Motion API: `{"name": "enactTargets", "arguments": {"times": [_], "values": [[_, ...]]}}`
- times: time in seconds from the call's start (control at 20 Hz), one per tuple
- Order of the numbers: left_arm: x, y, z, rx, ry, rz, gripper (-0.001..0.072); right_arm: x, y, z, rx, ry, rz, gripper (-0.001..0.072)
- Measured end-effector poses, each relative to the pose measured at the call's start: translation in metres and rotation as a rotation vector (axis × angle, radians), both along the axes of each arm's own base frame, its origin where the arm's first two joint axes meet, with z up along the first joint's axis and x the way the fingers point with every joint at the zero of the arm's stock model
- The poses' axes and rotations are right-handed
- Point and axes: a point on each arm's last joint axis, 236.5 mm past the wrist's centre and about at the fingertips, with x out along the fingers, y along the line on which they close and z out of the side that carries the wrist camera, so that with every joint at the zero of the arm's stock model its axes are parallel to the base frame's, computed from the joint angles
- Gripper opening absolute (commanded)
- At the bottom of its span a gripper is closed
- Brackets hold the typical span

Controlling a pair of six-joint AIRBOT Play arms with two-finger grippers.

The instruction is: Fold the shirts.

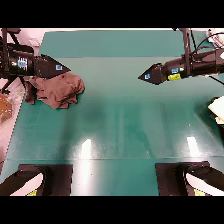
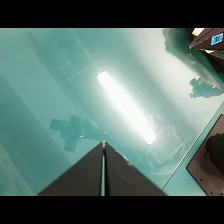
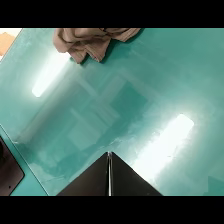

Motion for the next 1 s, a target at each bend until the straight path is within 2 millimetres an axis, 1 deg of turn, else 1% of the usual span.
{"name": "enactTargets", "arguments": {"times": [0.8,0.85,0.9,0.95,1.0], "values": [[0.000,0.000,0.000,0.000,-0.001,0.000,0.0028,0.000,0.000,0.000,0.000,0.000,0.000,0.0016],[0.001,0.001,-0.001,0.006,-0.001,0.003,0.0079,0.000,0.000,0.000,0.000,0.000,0.000,0.0017],[0.003,0.005,-0.005,0.028,0.000,0.015,0.0421,0.000,0.000,0.000,0.000,0.000,0.000,0.0016],[0.007,0.013,-0.013,0.063,0.015,0.049,0.0620,0.000,0.000,0.000,0.000,0.000,0.000,0.0017],[0.014,0.026,-0.025,0.117,0.044,0.109,0.0618,0.000,0.000,0.000,0.000,0.000,0.000,0.0016]]}}
